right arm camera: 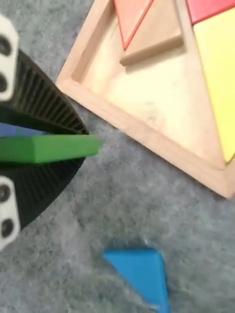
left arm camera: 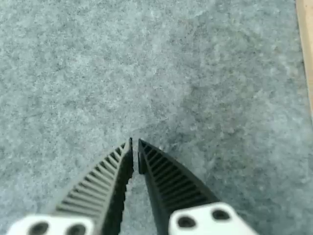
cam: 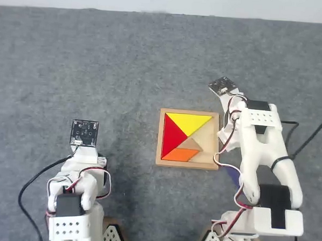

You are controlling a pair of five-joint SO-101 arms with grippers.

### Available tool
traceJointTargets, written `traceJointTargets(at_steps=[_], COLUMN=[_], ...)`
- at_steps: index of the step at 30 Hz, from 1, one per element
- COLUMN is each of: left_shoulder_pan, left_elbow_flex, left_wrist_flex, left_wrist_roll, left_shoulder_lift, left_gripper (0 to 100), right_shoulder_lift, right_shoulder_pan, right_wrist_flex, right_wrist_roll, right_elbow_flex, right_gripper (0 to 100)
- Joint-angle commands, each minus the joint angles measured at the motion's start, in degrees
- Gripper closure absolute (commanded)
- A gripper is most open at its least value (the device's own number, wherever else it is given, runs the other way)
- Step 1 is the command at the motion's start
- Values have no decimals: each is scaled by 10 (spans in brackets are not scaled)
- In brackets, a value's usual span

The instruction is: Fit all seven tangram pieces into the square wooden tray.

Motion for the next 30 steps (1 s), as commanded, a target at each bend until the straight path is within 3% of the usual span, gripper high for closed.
traceJointTargets(at_steps=[1, 30], left_shoulder_pan=[-1, -1], left_elbow_flex=[-7, -7], left_wrist_flex=[2, 2], left_wrist_roll=[10, 10], left_shoulder_lift=[-11, -11], left_gripper=[982, 982], right_shoulder_lift=[-37, -37], right_shoulder_pan=[8, 8], right_wrist_flex=[-9, -57], right_wrist_roll=[-9, -35], right_elbow_flex=[-4, 32], right_gripper=[990, 990])
